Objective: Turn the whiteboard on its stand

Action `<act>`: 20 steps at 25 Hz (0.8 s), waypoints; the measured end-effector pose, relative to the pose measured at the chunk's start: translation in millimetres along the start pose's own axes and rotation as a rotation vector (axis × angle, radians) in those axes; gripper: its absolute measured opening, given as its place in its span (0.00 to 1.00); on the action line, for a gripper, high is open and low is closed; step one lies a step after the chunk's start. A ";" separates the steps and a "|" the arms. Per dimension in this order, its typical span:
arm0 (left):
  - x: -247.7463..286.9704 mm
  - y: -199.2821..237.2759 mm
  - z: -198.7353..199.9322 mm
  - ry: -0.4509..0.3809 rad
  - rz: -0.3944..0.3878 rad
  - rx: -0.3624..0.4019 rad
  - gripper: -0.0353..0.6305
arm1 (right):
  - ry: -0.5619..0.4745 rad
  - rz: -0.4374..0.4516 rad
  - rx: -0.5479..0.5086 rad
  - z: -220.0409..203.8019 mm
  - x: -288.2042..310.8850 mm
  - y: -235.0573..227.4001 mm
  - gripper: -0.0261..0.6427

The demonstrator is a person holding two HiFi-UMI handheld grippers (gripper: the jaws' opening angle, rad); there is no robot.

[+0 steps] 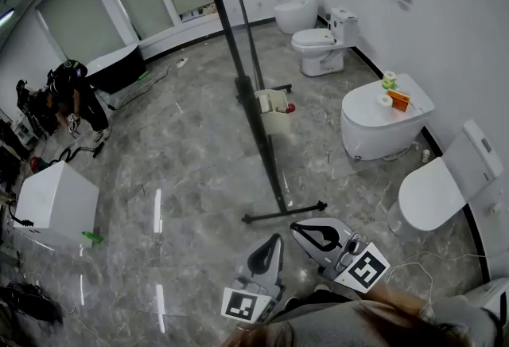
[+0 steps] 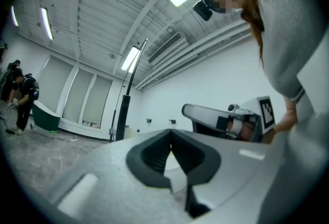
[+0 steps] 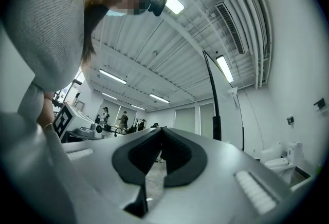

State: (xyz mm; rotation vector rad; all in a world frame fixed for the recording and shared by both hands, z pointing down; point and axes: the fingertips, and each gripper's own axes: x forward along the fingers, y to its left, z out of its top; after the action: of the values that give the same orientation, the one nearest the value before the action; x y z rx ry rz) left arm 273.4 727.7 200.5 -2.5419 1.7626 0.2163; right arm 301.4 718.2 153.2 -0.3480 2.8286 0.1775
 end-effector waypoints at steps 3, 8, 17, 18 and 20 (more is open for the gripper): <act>6.1 -4.4 -0.5 -0.006 -0.017 0.005 0.06 | 0.015 -0.015 0.000 -3.9 -4.7 -2.3 0.05; 11.9 -3.4 2.7 -0.008 -0.030 -0.003 0.06 | 0.020 -0.028 0.007 -3.7 -4.7 -6.6 0.05; 5.0 -0.4 5.9 -0.009 -0.035 0.004 0.06 | 0.007 -0.016 0.005 -0.5 2.0 4.5 0.05; 4.3 -0.9 5.5 -0.007 -0.037 0.004 0.06 | 0.008 -0.014 0.005 -0.8 1.9 5.8 0.05; 3.3 -1.7 4.6 -0.006 -0.040 0.003 0.06 | 0.008 -0.013 0.005 -1.3 1.7 7.7 0.05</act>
State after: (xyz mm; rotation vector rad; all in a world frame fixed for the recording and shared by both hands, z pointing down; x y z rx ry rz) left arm 275.8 725.7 195.4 -2.5689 1.7064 0.2198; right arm 297.6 725.1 154.7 -0.3664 2.8339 0.1662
